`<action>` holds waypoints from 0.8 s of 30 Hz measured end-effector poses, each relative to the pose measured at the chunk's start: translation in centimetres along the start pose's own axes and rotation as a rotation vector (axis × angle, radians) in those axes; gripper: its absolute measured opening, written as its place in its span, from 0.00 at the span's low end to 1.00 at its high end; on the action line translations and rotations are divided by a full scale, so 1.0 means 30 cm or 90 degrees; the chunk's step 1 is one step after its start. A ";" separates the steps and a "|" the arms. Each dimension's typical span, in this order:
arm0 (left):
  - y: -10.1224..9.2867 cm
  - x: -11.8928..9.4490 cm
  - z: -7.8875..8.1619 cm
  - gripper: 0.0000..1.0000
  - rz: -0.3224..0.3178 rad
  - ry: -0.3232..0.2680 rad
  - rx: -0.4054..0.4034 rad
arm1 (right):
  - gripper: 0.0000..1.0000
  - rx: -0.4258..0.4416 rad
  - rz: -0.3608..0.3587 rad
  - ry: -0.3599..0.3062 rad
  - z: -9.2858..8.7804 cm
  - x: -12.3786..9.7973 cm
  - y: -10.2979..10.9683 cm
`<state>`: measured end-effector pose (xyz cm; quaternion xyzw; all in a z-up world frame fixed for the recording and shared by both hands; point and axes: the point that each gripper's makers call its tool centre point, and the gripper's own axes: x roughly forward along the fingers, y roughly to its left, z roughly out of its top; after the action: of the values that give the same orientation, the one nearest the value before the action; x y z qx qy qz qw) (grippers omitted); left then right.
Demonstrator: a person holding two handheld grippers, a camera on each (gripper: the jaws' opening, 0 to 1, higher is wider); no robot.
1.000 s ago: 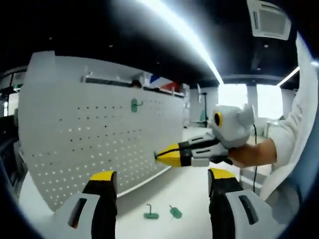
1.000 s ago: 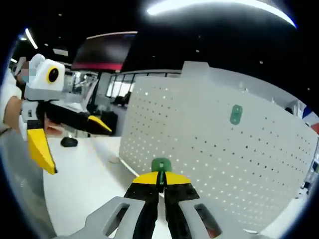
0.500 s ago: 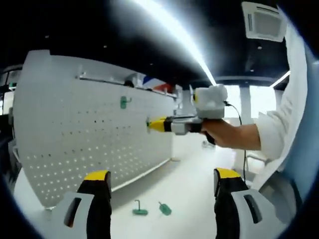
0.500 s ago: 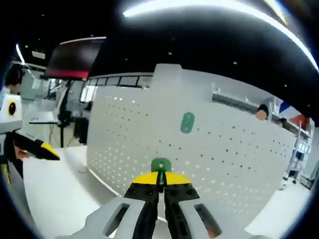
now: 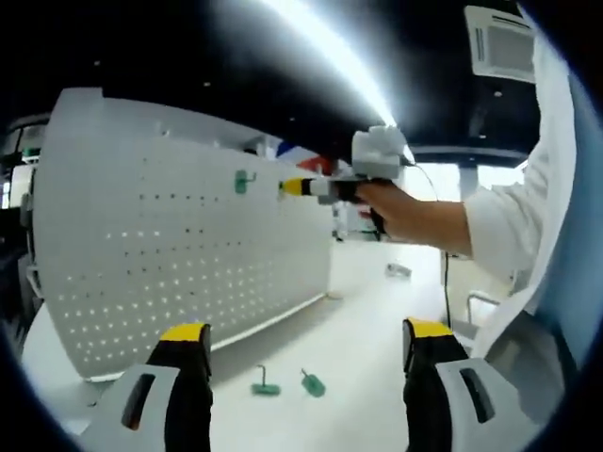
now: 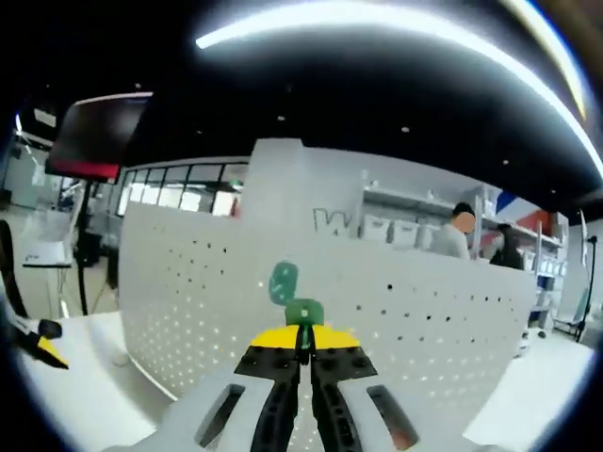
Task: Insert the hook assembly into the mounting plate slot until the hook locks in place.
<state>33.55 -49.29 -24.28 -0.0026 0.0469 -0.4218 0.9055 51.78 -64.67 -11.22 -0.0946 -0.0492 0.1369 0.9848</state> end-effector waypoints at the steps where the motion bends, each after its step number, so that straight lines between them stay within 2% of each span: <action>1: 0.004 0.000 0.002 0.85 0.002 0.000 0.006 | 0.01 0.001 -0.003 -0.002 0.005 0.006 -0.004; 12: 0.060 -0.012 -0.018 0.81 0.018 0.007 -0.020 | 0.00 0.030 -0.036 -0.028 0.044 0.092 -0.051; 24: 0.073 -0.007 -0.017 0.77 0.018 -0.001 -0.050 | 0.00 0.040 -0.064 -0.045 0.032 0.152 -0.072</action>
<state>35.05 -47.68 -24.87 -0.0379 0.0628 -0.4071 0.9104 56.60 -65.27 -9.51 -0.0558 -0.0841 0.0917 0.9907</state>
